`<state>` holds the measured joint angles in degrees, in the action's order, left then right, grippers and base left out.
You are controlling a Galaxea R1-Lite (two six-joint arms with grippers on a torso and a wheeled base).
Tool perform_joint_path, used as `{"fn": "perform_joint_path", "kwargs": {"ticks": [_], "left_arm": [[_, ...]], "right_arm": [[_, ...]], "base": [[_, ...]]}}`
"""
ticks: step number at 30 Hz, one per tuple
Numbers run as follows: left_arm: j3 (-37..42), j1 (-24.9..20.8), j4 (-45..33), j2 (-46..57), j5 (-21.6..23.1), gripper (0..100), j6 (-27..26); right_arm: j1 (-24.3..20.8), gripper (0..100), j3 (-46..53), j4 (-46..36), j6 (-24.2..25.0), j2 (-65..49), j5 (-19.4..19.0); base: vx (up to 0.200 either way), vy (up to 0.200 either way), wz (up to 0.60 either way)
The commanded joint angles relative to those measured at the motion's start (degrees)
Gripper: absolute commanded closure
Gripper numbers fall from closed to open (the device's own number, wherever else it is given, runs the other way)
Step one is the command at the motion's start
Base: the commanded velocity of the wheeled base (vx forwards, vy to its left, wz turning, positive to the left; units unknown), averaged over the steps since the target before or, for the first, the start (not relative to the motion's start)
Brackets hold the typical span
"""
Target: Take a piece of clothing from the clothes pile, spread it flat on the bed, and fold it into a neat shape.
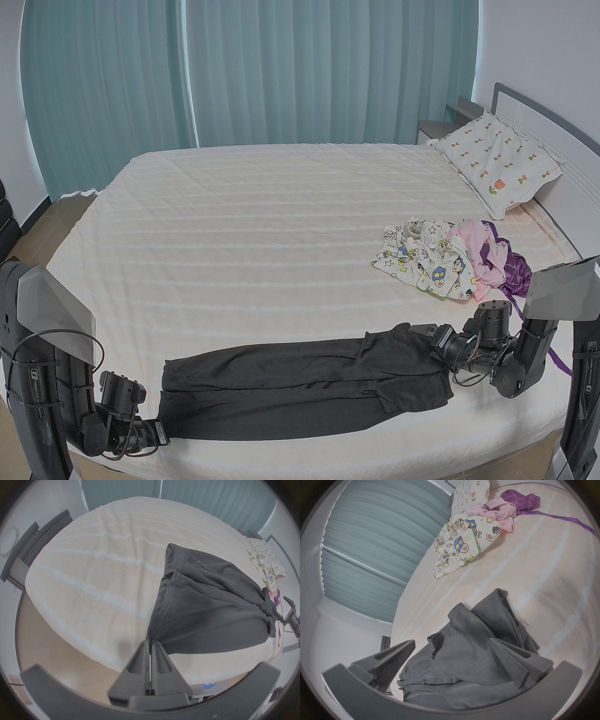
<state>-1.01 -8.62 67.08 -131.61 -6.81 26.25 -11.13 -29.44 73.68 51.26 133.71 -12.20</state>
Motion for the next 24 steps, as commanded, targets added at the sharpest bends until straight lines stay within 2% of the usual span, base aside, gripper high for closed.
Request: {"fn": "perform_joint_path", "kwargs": {"ticks": [1, 8, 9, 17, 24], "left_arm": [[0.8, -0.2, -0.8, 2.3, -0.1, 100, -0.4], [0.8, -0.2, -0.8, 1.5, -0.1, 100, -1.0], [0.8, -0.2, -0.8, 1.1, -0.1, 0, -1.0], [0.7, 0.0, 0.9, 2.6, 0.6, 0, -0.8], [0.3, 0.6, 5.3, 4.9, 4.0, 0, 0.2]], "right_arm": [[0.0, 0, 0.2, 0.1, 0.0, 0.0, 0.0], [0.0, 0, 0.5, 0.1, -0.1, -0.7, 0.0], [0.0, 0, 0.6, 0.1, -0.2, -0.8, 0.0], [0.5, 0, 2.1, -1.0, -2.1, -6.2, 0.2], [0.1, 0, 1.8, -6.4, -2.1, -10.0, 0.2]], "base": [[0.0, 0.0, 0.0], [0.0, 0.0, 0.0], [0.0, 0.0, 0.0], [0.0, 0.0, 0.0], [0.0, 0.0, 0.0]]}}
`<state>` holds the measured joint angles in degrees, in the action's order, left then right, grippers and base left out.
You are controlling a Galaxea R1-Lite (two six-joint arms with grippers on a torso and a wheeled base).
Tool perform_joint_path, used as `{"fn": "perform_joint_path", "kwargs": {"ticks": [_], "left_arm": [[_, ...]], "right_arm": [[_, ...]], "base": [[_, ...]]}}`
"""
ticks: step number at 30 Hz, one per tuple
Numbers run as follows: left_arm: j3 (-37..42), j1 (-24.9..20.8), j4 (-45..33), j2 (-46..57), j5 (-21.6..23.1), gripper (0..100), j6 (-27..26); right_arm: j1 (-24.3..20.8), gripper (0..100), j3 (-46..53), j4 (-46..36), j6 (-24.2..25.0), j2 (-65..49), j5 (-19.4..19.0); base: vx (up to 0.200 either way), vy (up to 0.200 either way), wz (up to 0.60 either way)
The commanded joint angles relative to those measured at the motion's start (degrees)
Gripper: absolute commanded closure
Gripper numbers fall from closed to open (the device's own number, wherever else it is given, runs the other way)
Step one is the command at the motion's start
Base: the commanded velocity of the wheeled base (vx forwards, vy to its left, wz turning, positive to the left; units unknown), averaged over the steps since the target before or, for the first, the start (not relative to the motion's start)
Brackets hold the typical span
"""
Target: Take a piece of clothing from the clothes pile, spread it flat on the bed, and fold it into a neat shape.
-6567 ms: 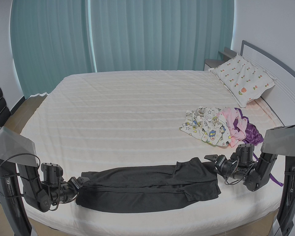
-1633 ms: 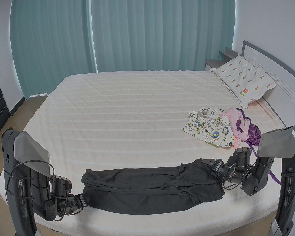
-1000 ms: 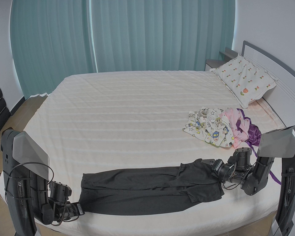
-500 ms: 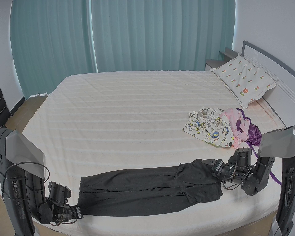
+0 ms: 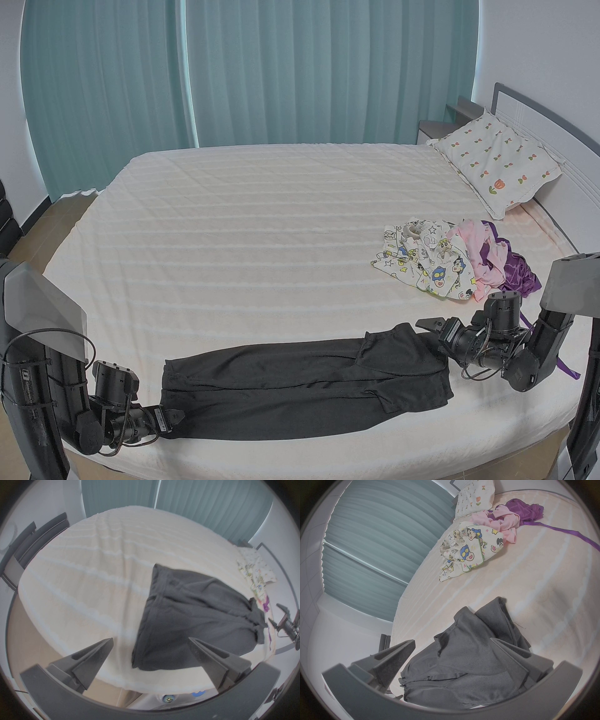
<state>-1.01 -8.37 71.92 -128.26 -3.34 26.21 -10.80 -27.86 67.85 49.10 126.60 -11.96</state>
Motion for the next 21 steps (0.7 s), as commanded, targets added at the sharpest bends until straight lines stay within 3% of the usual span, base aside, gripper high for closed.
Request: {"fn": "perform_joint_path", "kwargs": {"ticks": [1, 7, 14, 21], "left_arm": [[0.8, 0.4, 0.8, 1.2, 1.4, 0, 2.9], [0.8, 0.6, 0.7, 0.8, 3.0, 0, 12.2], [0.9, -0.5, 0.2, 0.7, 3.0, 0, 16.3], [0.8, -2.5, 0.3, 0.1, 3.1, 0, 17.7]], "right_arm": [[0.0, 0, 2.8, -0.4, 0.3, -3.5, 1.1], [0.1, 0, 9.4, 0.4, 0.6, -2.8, 7.7], [1.0, 0, 15.6, 3.5, 1.7, -2.1, 8.3], [0.4, 0, 19.1, 15.0, 3.5, 4.2, 8.4]], "base": [[0.0, 0.0, 0.0], [0.0, 0.0, 0.0], [0.0, 0.0, 0.0], [0.0, 0.0, 0.0]]}}
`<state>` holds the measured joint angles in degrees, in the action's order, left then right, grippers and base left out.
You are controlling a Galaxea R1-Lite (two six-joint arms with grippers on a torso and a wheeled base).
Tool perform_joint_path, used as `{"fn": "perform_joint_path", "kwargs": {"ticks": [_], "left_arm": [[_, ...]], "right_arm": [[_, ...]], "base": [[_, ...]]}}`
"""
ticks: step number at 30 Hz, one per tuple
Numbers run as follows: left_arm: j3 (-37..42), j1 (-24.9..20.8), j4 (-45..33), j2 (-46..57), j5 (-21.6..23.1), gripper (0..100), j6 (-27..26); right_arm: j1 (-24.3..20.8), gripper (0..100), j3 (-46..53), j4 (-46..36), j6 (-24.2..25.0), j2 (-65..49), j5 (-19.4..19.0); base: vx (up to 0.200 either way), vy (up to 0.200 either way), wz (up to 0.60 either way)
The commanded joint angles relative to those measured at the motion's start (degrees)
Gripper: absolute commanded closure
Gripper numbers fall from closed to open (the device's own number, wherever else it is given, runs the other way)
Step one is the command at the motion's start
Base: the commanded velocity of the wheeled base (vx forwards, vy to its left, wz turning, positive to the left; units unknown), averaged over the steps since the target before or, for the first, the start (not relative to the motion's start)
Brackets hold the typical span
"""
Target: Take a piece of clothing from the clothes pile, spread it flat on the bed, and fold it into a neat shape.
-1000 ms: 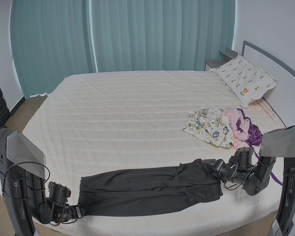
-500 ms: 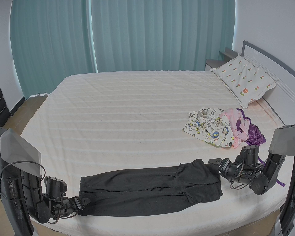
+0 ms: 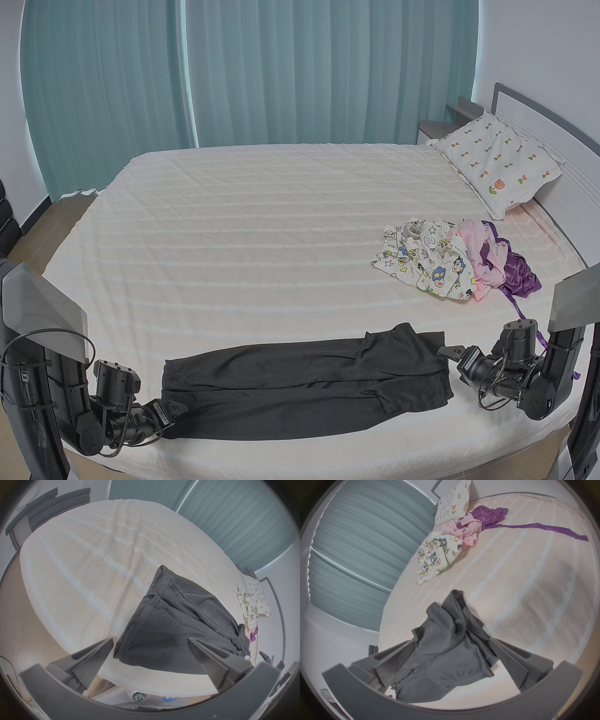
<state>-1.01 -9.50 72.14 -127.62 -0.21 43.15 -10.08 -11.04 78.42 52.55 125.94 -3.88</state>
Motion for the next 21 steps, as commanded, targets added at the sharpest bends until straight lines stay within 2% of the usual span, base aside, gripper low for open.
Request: {"fn": "perform_joint_path", "kwargs": {"ticks": [1, 2, 11, 17, 21], "left_arm": [[0.8, -1.6, 0.1, -0.5, 0.0, 0, 1.1], [0.8, -1.6, 0.1, -0.5, 0.0, 0, 1.1], [0.8, -1.8, 0.2, -0.6, -0.1, 0, 1.3], [0.7, -1.5, 0.8, -0.7, 0.0, 0, 2.0], [0.2, -1.5, 3.2, -0.8, 0.0, 0, 4.9]], "right_arm": [[-0.3, 0, 2.8, 6.0, -0.1, 5.6, 0.4], [-0.3, 0, 2.8, 6.0, -0.1, 5.6, 0.4], [-0.3, 0, 3.7, 8.0, -0.7, 7.7, 0.5], [-0.4, 0, 2.4, 9.3, -0.7, 10.1, 0.5], [-2.8, 0, 0.1, 10.9, -0.8, 13.1, 1.0]], "base": [[0.0, 0.0, 0.0], [0.0, 0.0, 0.0], [-0.2, 0.0, 0.0], [0.0, 0.0, 0.0], [0.0, 0.0, 0.0]]}}
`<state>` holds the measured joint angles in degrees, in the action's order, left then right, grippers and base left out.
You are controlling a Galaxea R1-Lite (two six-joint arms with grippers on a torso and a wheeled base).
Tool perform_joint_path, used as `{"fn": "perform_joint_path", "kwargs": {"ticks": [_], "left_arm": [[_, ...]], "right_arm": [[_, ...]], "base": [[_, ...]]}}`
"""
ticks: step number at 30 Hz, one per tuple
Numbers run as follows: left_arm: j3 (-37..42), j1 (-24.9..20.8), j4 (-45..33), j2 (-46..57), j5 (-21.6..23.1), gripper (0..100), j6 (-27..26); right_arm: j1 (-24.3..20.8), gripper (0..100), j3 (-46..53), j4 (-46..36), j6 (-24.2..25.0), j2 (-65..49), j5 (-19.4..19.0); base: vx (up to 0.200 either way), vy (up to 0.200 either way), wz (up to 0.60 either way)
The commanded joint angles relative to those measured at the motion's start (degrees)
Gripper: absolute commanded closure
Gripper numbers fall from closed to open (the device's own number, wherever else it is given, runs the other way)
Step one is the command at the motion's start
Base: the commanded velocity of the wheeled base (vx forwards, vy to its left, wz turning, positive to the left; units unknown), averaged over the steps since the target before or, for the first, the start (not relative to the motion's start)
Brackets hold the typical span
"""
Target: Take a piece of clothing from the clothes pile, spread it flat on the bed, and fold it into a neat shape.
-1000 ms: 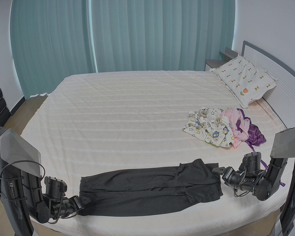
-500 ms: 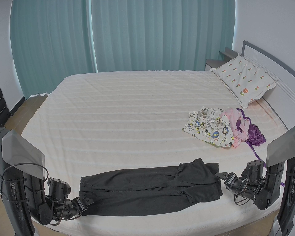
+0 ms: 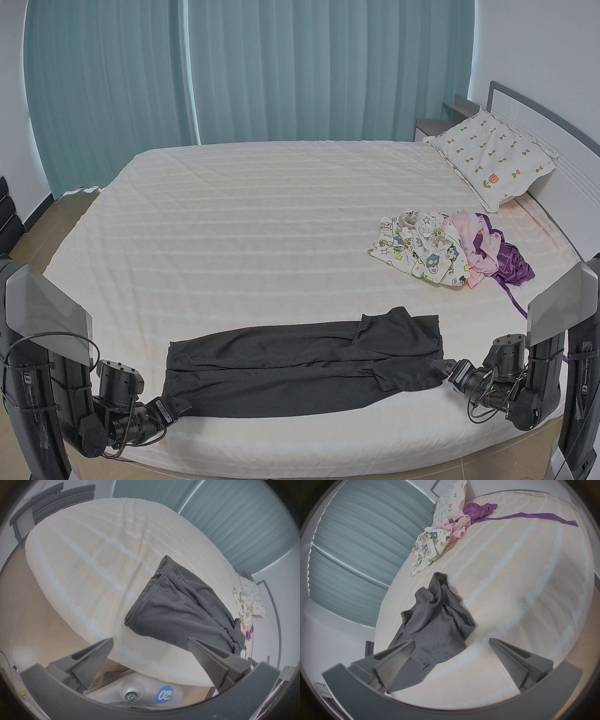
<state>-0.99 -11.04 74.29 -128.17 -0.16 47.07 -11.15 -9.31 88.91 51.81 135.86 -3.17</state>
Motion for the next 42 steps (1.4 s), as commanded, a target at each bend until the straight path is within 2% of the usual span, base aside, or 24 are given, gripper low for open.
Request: {"fn": "perform_joint_path", "kwargs": {"ticks": [1, 5, 16, 17, 23, 32, 41, 42], "left_arm": [[0.3, 0.1, 1.5, -0.2, 0.0, 0, 1.2], [0.1, 0.3, 3.8, -1.0, -0.4, 0, 1.6], [-0.3, 0.3, 7.2, -3.7, -0.8, 0, 1.4], [-0.3, 0.3, 7.2, -3.8, -0.9, 0, 1.4], [-0.2, 0.0, 7.2, -4.1, -1.7, 0, 1.4], [-0.9, -2.2, 7.3, -6.1, -5.3, 0, 1.1], [-3.8, -2.8, 7.3, -7.2, -6.0, 0, 0.8], [-4.2, -2.8, 7.3, -7.4, -6.6, 100, 0.7]], "right_arm": [[-2.0, 0, -2.2, 0.4, 0.0, 3.5, 0.6], [-3.1, 0, -5.4, -0.1, -1.5, 5.3, 3.3], [-4.1, 0, -11.0, -0.5, -3.9, 8.3, 4.7], [-4.1, 100, -11.5, -0.4, -4.1, 8.7, 4.8], [-4.2, 100, -11.0, 0.3, -4.2, 8.8, 8.9], [-4.2, 100, -7.4, 0.7, -3.4, 6.9, 8.4], [-4.2, 100, -7.3, 0.7, -2.3, 6.7, 8.2], [-4.1, 100, -7.3, 0.7, -2.3, 6.7, 8.2]], "base": [[0.0, 0.0, 0.0], [0.0, 0.0, 0.0], [0.0, 0.0, 0.0], [0.0, 0.0, 0.0], [0.0, 0.0, 0.0], [0.0, 0.0, 0.0], [0.0, 0.0, 0.0], [0.0, 0.0, 0.0]]}}
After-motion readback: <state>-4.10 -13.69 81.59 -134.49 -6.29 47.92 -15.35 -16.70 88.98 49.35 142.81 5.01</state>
